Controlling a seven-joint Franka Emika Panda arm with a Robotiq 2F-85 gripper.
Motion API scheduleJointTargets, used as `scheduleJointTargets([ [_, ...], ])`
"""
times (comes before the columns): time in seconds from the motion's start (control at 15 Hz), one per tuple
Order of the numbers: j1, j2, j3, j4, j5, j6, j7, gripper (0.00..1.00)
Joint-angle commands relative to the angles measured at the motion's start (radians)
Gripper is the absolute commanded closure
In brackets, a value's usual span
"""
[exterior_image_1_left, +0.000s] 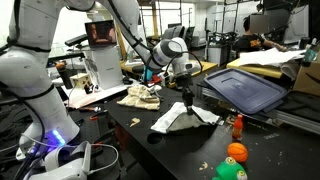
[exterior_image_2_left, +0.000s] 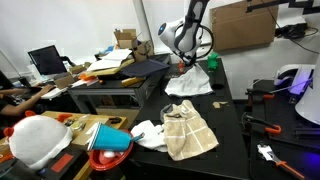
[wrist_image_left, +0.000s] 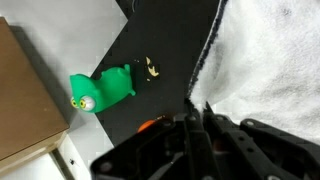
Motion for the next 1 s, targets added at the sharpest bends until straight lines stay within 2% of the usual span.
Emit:
scheduleJointTargets([
  [0.0,0.009,-0.029,0.054,-0.005,-0.079,-0.084,0.079,0.98],
  [0.2,0.002,-0.044,0.117,-0.007,-0.095,-0.135,0.13,0.98],
  [0.47,-0.019,-0.067,0.188,-0.003,-0.055,-0.178,0.148,0.98],
  [0.67,-0.042,-0.09,0.228,-0.005,0.006,-0.167,0.146,0.98],
  [0.93,-0.064,-0.144,0.249,-0.028,0.103,-0.135,0.146,0.98],
])
